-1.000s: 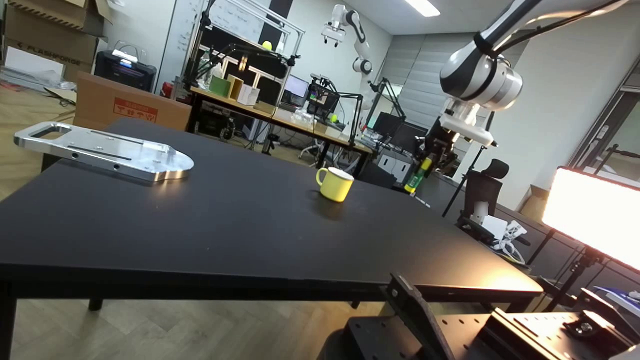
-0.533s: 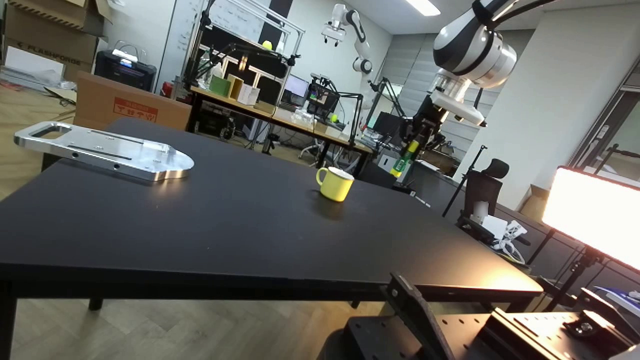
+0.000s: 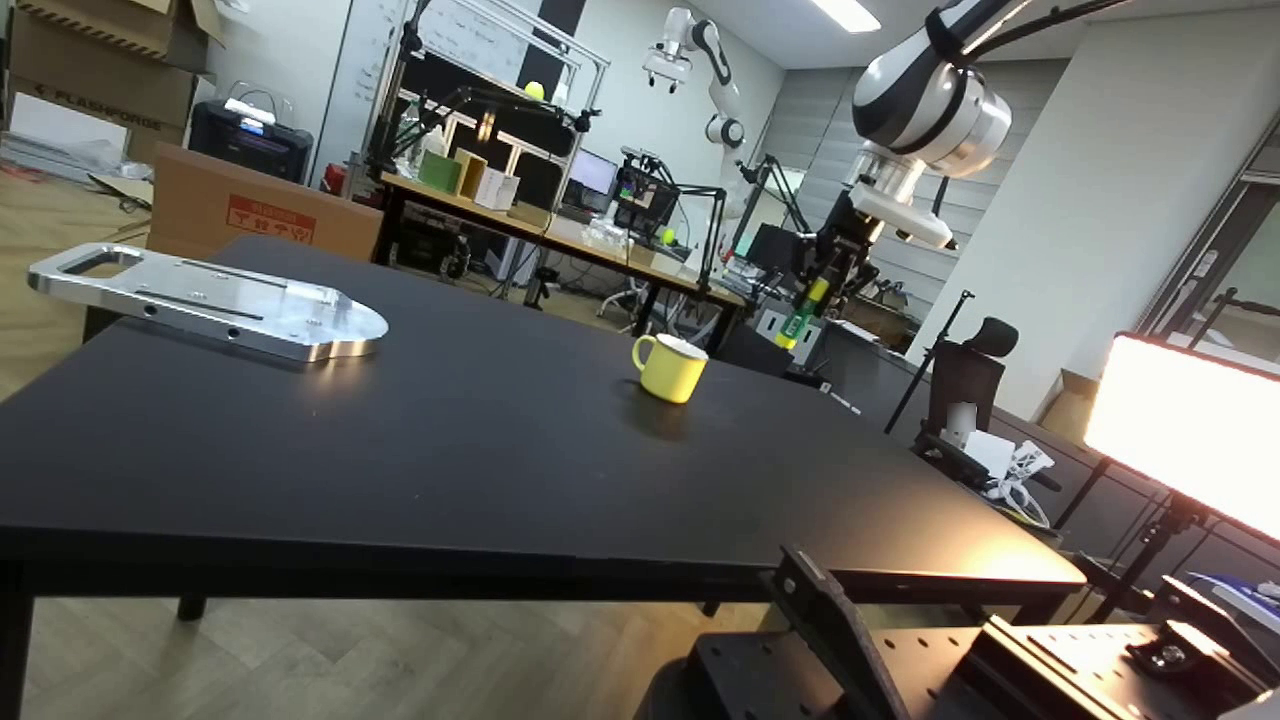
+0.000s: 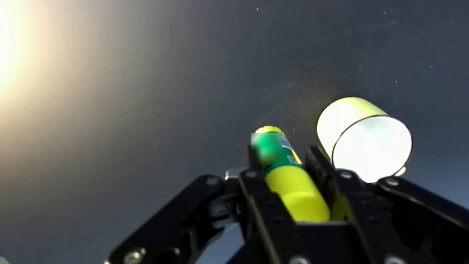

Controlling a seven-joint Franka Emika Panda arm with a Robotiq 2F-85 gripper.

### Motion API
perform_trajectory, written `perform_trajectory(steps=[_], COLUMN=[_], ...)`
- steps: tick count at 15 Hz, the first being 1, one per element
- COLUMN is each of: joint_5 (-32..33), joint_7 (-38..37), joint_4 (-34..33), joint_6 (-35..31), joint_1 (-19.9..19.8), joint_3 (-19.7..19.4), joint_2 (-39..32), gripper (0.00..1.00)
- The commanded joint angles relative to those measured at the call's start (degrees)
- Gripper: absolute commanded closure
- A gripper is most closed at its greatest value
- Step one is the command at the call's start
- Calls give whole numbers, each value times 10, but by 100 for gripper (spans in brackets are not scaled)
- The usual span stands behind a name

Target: Put the glue stick in the mug, remove the glue stick from the mug, place the glue stick in the mug

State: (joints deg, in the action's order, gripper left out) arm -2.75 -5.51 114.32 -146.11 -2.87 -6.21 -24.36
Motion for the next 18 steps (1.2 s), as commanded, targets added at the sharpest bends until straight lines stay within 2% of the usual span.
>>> perform_trajectory(steps=[1, 6, 13, 18], joint_5=[23, 23, 21, 0], joint_7=[-5, -12, -4, -3], joint_4=[-94, -150, -209, -277], joint_6=[31, 47, 2, 50], joint_1=[6, 27, 53, 42], joint_3=[4, 25, 41, 53], joint_2=[-52, -107, -182, -232], gripper=[91, 91, 91, 91])
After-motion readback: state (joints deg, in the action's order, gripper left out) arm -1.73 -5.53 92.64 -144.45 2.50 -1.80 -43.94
